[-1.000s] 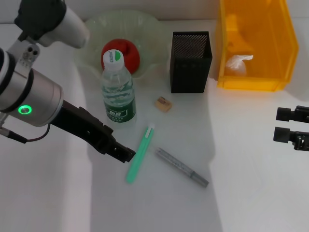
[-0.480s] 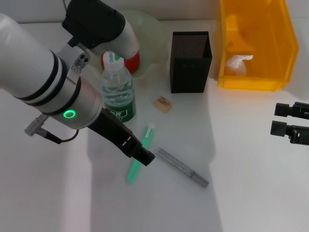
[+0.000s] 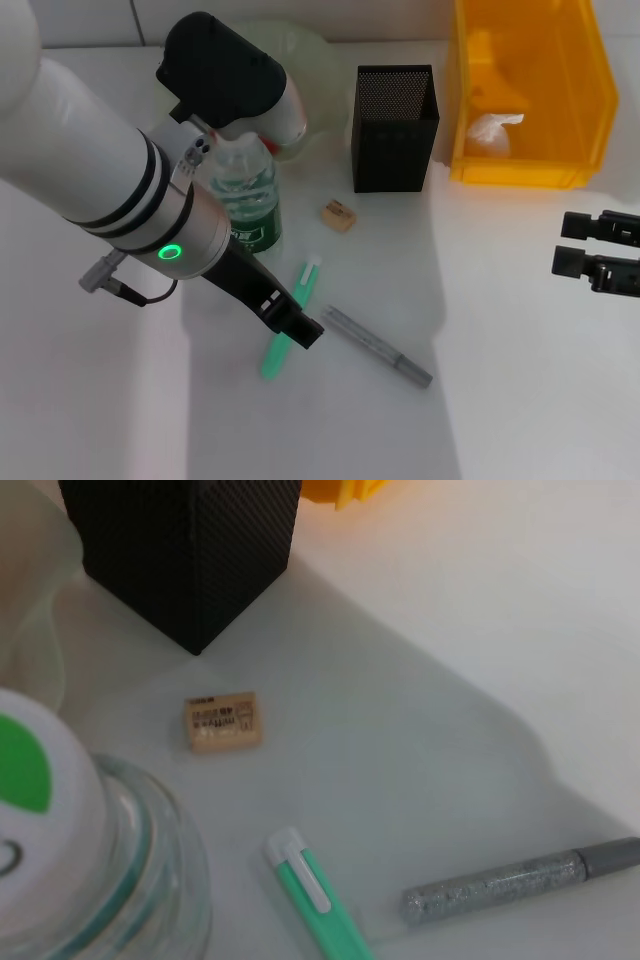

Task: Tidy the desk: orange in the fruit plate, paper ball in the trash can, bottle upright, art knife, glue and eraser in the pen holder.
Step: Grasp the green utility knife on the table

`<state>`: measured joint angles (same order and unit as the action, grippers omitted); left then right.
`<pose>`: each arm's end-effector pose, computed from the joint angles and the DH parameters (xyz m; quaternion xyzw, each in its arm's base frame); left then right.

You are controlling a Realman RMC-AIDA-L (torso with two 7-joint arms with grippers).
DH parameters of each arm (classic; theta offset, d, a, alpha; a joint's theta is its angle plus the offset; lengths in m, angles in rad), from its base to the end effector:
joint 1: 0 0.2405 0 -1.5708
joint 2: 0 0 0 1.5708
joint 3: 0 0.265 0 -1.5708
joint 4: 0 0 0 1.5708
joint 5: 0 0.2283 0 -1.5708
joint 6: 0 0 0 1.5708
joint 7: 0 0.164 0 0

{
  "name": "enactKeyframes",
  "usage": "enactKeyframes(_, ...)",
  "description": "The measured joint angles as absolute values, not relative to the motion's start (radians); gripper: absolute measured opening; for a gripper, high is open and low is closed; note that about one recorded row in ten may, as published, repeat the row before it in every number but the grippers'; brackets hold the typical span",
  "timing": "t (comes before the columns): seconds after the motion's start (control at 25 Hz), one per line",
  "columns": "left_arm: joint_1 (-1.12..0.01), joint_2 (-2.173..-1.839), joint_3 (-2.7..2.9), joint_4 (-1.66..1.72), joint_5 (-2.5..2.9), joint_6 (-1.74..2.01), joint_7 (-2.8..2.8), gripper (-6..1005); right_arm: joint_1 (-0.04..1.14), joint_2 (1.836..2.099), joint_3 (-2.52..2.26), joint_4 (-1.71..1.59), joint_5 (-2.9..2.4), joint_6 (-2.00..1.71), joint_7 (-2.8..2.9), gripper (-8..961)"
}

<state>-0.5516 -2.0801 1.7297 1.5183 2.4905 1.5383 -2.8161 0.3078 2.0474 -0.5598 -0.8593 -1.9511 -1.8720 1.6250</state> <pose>-0.1384 0.3293 -0.0751 -0.9302 -0.2984 0.1753 0.1219 0.3105 0.2827 0.0502 -0.8924 0.3190 0.3000 0.1091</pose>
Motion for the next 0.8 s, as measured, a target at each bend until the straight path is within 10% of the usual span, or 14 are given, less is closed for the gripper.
enactKeyframes(0.8, -0.589, -2.080, 1.852, 1.385, 2.554, 1.381, -2.827, 759, 0.320, 2.054, -0.561, -0.831, -1.956, -1.836, 1.624, 739)
